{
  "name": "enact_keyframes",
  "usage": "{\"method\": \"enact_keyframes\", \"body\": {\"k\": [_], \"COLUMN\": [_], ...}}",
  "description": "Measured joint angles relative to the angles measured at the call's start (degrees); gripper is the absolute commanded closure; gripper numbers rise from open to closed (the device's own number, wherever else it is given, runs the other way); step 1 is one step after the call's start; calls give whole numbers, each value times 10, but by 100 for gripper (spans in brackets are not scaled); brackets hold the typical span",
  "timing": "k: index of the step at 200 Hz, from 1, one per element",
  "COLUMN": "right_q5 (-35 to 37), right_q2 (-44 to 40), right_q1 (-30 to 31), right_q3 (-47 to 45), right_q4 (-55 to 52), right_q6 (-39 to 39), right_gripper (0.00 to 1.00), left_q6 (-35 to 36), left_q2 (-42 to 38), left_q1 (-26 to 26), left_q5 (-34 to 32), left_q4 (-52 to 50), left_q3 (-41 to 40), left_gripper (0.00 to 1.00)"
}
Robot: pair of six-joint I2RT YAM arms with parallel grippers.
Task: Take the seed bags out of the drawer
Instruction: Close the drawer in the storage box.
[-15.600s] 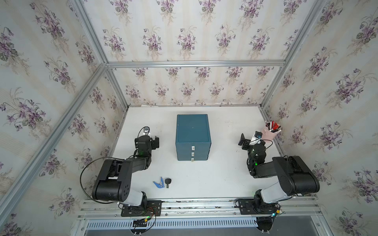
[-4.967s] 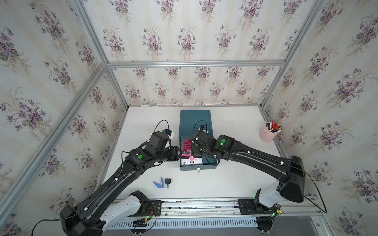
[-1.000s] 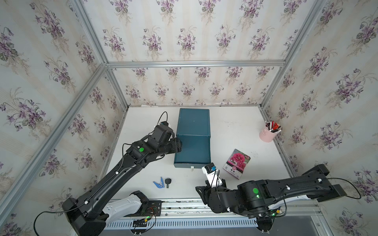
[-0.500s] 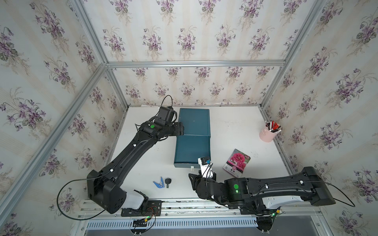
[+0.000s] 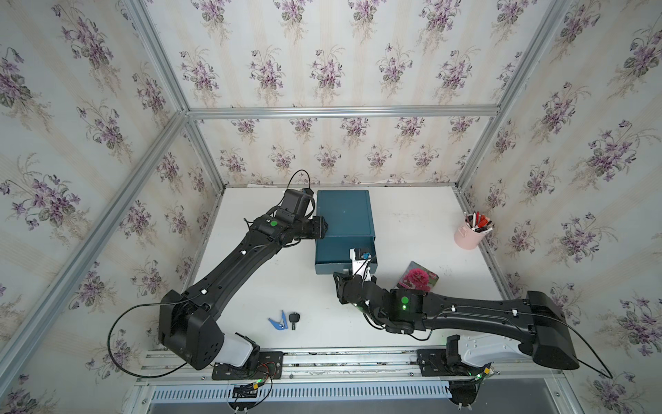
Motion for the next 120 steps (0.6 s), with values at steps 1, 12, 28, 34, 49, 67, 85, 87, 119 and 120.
{"method": "enact_keyframes", "body": {"k": [1, 12, 28, 34, 49, 67, 85, 87, 119, 120], "right_q5": [0, -3, -5, -7, -13, -18, -22, -23, -39, -40], "right_q2": [1, 12, 28, 34, 46, 57, 70, 72, 92, 92], "right_q1": [-1, -18, -43, -53, -77, -97, -107, -109, -124, -125], "right_q3": [0, 0, -4, -4, -2, 9, 21, 23, 35, 35], "right_q4": [1, 19, 51, 61, 75, 89, 101, 101, 106, 105], "right_q6": [-2, -22, -50, -57, -74, -90, -98, -99, -107, -107], "right_gripper": [49, 49, 50, 50, 51, 51, 52, 52, 53, 53], "left_q6": [0, 0, 2, 2, 4, 7, 8, 9, 10, 10], "left_q2": [0, -7, -12, -13, -13, -13, -13, -13, -21, -21], "left_q1": [0, 0, -1, -1, -1, -1, -1, -1, -1, -1], "left_q5": [0, 0, 0, 0, 0, 1, 2, 2, 3, 4], "left_q4": [0, 2, 1, 1, 0, 0, 0, 0, -2, -3], "left_q3": [-1, -7, -11, -12, -12, -12, -12, -12, -15, -15], "left_gripper": [53, 53, 54, 53, 53, 54, 54, 54, 54, 54]}}
